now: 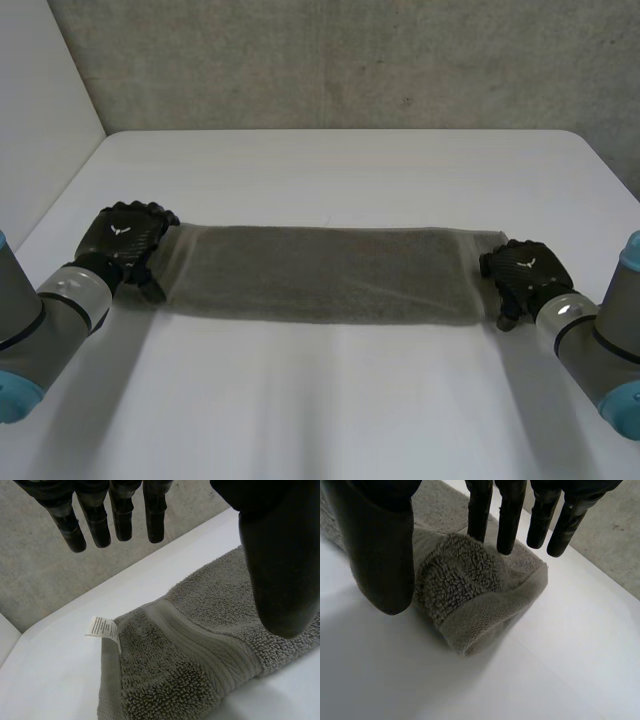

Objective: Fold the towel.

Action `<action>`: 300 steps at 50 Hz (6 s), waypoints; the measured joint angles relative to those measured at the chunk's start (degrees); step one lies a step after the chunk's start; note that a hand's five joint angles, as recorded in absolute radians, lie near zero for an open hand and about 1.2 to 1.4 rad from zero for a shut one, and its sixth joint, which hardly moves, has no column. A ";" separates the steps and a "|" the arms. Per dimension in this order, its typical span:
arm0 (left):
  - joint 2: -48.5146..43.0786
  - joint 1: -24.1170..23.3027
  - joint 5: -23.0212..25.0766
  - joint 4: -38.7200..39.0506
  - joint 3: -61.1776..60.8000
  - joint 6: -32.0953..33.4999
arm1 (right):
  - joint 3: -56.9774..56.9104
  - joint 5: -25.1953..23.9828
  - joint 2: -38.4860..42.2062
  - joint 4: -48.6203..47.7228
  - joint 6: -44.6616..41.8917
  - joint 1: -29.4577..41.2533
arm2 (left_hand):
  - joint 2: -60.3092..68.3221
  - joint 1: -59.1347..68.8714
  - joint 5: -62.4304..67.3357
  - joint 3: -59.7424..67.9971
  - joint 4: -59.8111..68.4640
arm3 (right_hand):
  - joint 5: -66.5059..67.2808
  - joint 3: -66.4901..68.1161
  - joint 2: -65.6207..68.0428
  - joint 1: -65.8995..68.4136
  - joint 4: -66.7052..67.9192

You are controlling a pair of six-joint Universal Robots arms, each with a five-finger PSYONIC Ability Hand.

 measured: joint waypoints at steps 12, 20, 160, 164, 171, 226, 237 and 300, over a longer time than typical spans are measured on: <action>0.08 -0.01 0.06 0.29 -0.70 0.30 | -0.30 -0.50 1.77 -2.33 -3.35 -1.29 | 0.00 0.00 0.00 0.00 0.00 | 44.62 0.00 42.80 43.35 0.00; 0.23 0.21 0.08 0.63 -0.96 0.40 | -0.04 -1.99 0.11 -1.07 -7.52 -9.51 | 0.00 0.00 0.00 0.00 0.00 | 44.63 0.00 42.82 43.56 0.00; -7.46 -19.37 -17.70 -1.02 15.03 -2.22 | 8.46 -0.07 -7.78 -2.88 5.19 11.95 | 0.00 -0.01 0.22 0.00 0.00 | -3.87 0.00 -4.18 -4.77 0.00; -4.20 -19.41 -17.69 -1.02 13.24 -2.51 | 8.67 -0.25 -7.26 -4.46 5.00 11.90 | 0.00 -0.01 0.22 0.00 0.00 | 8.80 0.00 9.29 8.78 0.00; -0.23 -19.52 -17.57 -1.04 9.79 -4.10 | 8.58 -0.73 -5.83 -6.48 4.78 11.76 | 0.00 -0.01 0.22 0.00 0.00 | 36.48 0.00 37.69 37.85 0.00; 3.19 -17.02 -17.65 -0.91 5.17 -5.85 | -20.97 -0.13 3.05 19.32 -5.70 38.68 | 0.00 -0.02 0.15 0.00 0.00 | 44.05 0.00 43.45 44.25 0.00; 3.81 -18.02 -17.72 -0.76 6.60 -5.93 | -19.84 3.95 2.20 18.87 -4.74 39.23 | -0.06 -0.38 0.05 0.00 0.00 | -0.11 0.00 2.19 1.97 0.00; -13.49 -28.53 -15.56 -4.29 8.80 -10.71 | -14.41 -3.39 5.99 14.64 19.49 18.49 | -0.07 -1.34 -0.13 0.00 0.00 | -18.24 0.00 -16.90 -19.10 0.00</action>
